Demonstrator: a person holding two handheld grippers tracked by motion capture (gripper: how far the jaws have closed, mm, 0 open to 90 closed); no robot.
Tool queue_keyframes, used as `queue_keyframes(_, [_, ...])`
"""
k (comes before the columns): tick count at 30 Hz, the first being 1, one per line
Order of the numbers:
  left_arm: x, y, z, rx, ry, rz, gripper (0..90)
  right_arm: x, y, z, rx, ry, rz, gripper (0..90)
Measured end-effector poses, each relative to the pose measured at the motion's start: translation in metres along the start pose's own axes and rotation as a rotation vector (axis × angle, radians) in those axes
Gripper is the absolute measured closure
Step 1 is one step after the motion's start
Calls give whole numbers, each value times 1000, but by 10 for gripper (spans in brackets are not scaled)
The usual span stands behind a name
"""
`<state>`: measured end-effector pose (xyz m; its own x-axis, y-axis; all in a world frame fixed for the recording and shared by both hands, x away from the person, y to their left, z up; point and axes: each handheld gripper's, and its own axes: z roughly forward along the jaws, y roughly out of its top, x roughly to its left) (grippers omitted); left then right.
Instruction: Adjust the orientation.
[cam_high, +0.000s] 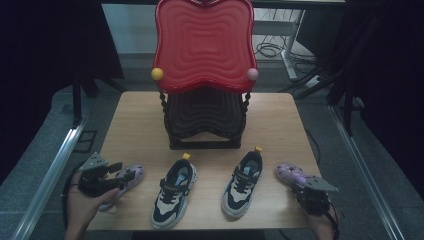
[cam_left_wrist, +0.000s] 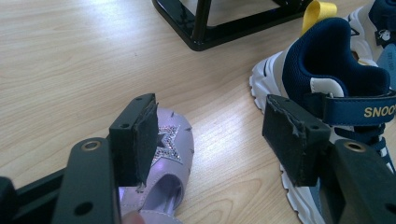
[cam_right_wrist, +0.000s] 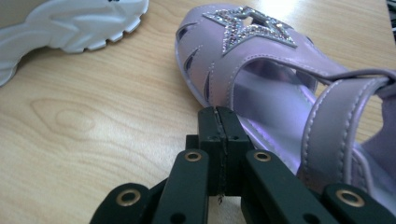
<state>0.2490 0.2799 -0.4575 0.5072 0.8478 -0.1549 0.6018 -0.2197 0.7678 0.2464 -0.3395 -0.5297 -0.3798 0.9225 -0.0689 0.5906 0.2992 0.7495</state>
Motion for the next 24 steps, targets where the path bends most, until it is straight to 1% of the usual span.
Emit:
queue_keyframes(3, [0,0,0,3,-1,1,364,4,2,2,-8,-26,10,898])
queue_keyframes(6, [1,-1,0,2,1,-3,364,8,3,5,-12,-40,19,897])
queue_keyframes(8, [2,-1,0,5,3,-6,364,10,4,7,-10,-44,17,897])
queue_keyframes(10, [2,-1,0,6,3,-7,364,12,4,8,-4,-27,17,897])
queue_keyframes(12, [3,-2,1,12,3,-8,364,13,5,6,-13,10,26,897])
queue_keyframes(14, [3,-2,2,14,2,-8,364,14,9,0,-47,40,29,897])
queue_keyframes(15, [3,-2,1,14,2,-10,364,14,12,-5,-67,43,25,897])
queue_keyframes(17, [4,-2,1,13,4,-14,364,10,17,-16,-103,34,27,897])
queue_keyframes(20, [6,-2,-1,9,7,-14,364,-1,20,-30,-148,23,57,898])
queue_keyframes(24, [7,-3,-5,0,15,-18,364,-19,17,-42,-172,-1,98,897])
